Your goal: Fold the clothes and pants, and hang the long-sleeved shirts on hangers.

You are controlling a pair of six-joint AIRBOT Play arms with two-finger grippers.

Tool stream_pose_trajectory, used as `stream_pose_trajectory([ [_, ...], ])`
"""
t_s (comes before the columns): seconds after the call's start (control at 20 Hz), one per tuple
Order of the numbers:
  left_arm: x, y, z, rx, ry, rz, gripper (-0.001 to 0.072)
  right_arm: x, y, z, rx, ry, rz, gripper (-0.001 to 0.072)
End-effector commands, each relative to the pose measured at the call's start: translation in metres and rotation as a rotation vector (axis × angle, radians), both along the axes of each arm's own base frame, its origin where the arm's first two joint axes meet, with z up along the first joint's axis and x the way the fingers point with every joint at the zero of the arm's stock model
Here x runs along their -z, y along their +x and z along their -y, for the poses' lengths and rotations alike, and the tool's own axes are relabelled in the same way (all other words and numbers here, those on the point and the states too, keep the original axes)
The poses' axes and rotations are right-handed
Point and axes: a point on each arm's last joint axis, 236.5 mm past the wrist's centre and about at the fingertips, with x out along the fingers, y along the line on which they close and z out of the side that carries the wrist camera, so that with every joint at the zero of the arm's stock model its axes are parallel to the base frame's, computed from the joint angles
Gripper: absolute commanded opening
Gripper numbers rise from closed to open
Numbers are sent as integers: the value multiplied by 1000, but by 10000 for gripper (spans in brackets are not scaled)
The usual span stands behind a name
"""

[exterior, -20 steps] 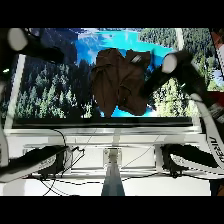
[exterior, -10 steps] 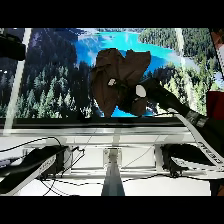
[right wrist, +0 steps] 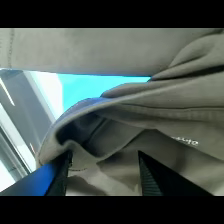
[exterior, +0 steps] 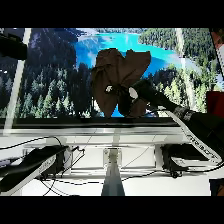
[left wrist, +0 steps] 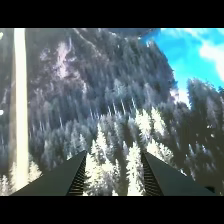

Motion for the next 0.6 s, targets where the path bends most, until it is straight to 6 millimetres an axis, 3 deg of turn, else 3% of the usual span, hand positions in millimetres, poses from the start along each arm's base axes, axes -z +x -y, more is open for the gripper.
stream_pose_trajectory([
  [0.0,6,4,1,0,4,-16,365,-16,-9,-2,-3,-15,-65,490],
  [0.1,6,4,1,0,4,-16,365,-22,-24,-3,-2,-14,-133,490],
  [0.25,6,4,1,0,4,-16,365,-23,-45,11,-14,-75,-222,492],
  [0.3,6,4,1,0,4,-16,365,-24,-51,16,-15,-94,-248,508],
  [0.35,6,4,1,0,3,-16,365,-25,-55,19,-8,-107,-266,585],
  [0.4,6,4,1,0,2,-16,365,-23,-56,20,10,-112,-269,630],
  [0.55,7,4,7,14,-19,-22,365,-8,-52,16,62,-89,-241,628],
])
